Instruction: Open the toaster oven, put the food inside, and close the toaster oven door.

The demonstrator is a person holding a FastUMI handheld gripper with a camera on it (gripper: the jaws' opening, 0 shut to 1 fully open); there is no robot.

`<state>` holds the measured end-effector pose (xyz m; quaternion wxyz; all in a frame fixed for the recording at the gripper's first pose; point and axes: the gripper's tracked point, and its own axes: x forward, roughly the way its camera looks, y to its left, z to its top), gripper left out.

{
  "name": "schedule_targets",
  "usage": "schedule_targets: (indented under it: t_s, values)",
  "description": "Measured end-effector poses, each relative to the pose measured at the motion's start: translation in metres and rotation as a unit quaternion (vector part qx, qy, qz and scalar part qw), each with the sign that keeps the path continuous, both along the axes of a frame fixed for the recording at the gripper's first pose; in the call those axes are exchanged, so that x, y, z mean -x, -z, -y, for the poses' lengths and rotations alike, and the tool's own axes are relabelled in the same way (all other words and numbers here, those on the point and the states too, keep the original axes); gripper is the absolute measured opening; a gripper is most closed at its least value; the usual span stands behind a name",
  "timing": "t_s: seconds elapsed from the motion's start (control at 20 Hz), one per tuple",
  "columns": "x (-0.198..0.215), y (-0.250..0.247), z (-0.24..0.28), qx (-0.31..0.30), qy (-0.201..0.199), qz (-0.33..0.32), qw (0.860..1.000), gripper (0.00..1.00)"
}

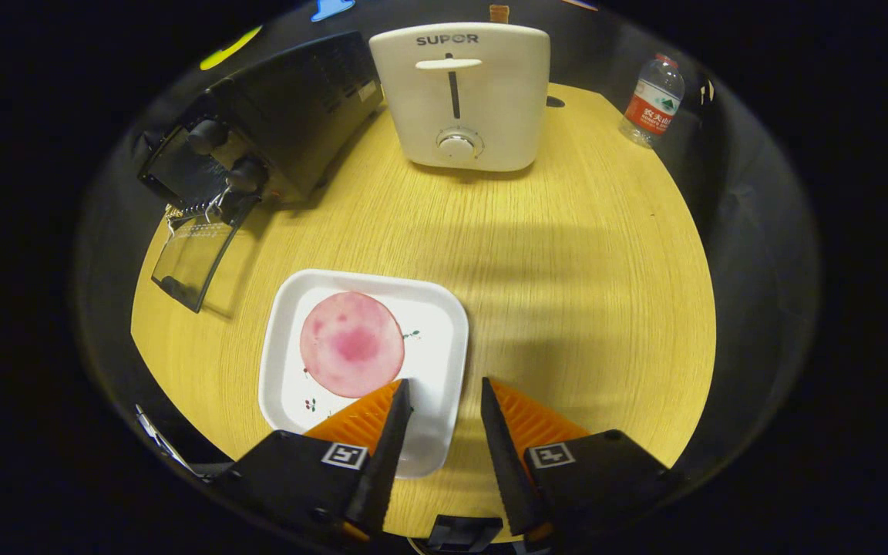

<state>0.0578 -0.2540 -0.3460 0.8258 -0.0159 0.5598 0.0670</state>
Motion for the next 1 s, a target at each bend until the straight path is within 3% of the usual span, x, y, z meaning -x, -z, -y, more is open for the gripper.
schedule_targets:
  t_s: [0.15, 0.2, 0.25, 0.35, 0.4, 0.55, 0.75, 0.9, 1.0]
  values:
    - [0.002, -0.002, -0.004, -0.009, 0.011, -0.016, 1.0, 0.36]
    - [0.002, 0.0, -0.003, -0.007, 0.02, -0.025, 0.999, 0.36]
    - [0.004, 0.0, -0.002, -0.005, 0.025, -0.035, 0.999, 0.19]
    - [0.002, 0.004, -0.004, -0.001, 0.02, -0.038, 0.999, 0.19]
    - [0.003, 0.0, -0.003, -0.002, 0.018, -0.04, 0.999, 0.1]
    - [0.006, -0.002, -0.007, -0.027, 0.002, -0.047, 0.999, 0.02]
    - [0.006, 0.001, -0.009, -0.06, 0.013, -0.059, 0.996, 0.02]
    - [0.014, -0.002, -0.016, -0.107, 0.055, -0.074, 0.99, 0.02]
    - [0.023, -0.012, -0.031, -0.164, 0.099, -0.078, 0.978, 0.02]
